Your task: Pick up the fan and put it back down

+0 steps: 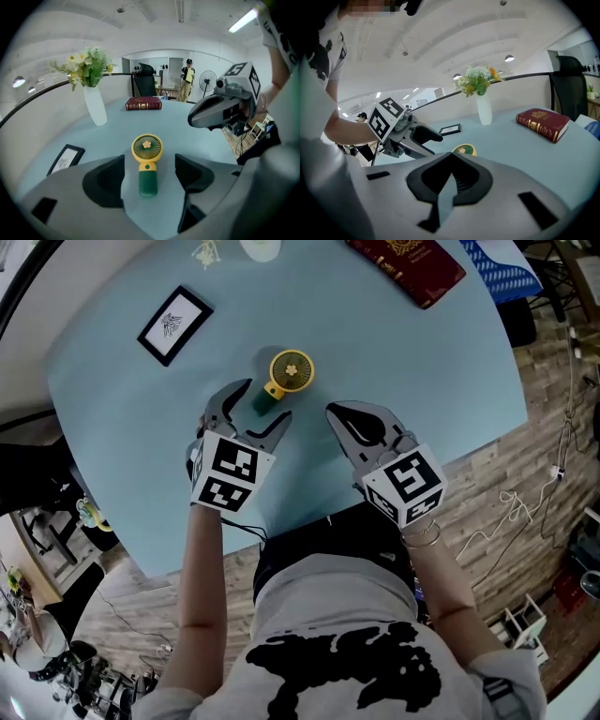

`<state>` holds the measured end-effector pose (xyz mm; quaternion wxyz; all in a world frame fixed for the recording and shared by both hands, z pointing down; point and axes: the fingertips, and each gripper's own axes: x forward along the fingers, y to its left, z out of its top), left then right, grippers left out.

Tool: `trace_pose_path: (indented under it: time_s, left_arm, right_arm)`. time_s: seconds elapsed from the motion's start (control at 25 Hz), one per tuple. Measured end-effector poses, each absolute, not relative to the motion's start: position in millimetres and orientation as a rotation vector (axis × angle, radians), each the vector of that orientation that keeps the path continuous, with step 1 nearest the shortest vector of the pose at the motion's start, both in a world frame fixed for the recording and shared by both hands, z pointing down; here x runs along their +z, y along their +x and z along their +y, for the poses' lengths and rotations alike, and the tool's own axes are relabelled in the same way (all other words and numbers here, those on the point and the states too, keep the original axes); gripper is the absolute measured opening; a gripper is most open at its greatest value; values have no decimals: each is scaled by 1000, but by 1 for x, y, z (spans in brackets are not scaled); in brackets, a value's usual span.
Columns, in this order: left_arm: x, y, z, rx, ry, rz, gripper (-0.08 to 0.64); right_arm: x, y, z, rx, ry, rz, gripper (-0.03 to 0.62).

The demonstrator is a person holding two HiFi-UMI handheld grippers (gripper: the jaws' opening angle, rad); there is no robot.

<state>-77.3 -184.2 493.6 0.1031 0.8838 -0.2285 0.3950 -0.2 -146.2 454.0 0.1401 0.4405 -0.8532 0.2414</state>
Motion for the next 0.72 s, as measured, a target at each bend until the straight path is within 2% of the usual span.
trace_pose_path:
  time_s: [0.72]
  left_arm:
    - [549, -68, -196, 1209, 2555, -603, 334]
  right_arm:
    - [489, 4, -137, 807, 1366, -2357, 5]
